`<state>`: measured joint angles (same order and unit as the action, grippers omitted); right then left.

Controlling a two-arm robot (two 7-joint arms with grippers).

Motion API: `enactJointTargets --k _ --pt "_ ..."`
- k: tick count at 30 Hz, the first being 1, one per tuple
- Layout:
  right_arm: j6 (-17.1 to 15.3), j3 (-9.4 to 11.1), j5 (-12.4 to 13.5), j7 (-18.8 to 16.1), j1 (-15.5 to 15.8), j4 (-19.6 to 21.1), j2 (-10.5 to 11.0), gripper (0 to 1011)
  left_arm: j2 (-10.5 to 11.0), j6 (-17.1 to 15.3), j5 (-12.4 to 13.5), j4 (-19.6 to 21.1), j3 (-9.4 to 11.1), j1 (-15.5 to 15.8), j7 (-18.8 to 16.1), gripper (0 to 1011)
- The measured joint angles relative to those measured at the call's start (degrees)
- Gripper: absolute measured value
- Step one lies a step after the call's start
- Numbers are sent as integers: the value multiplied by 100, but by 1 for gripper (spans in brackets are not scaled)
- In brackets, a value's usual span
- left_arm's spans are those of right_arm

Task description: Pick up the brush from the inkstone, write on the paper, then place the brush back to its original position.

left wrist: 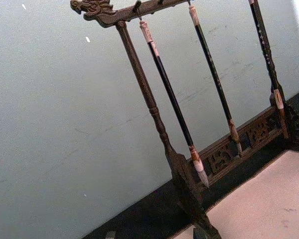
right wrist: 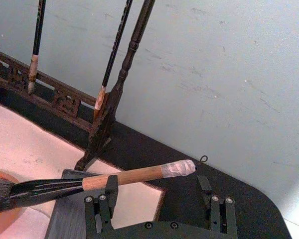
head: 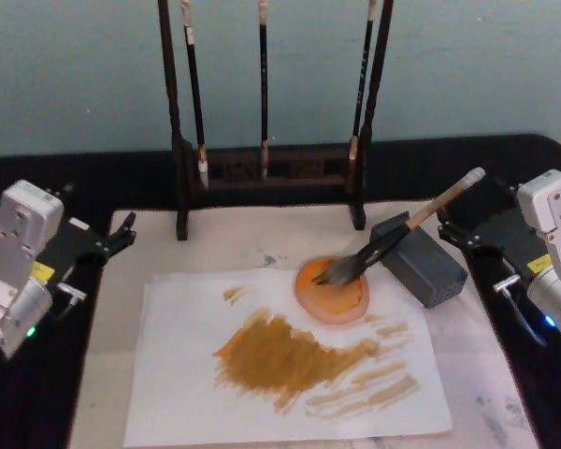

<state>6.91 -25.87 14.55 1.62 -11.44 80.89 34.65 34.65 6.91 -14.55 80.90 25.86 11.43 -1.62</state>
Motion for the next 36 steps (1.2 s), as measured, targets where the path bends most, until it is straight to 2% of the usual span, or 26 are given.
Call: enactJointTargets --k 36 --pt "0 0 0 0 0 0 0 1000 0 0 0 0 0 0 0 1010"
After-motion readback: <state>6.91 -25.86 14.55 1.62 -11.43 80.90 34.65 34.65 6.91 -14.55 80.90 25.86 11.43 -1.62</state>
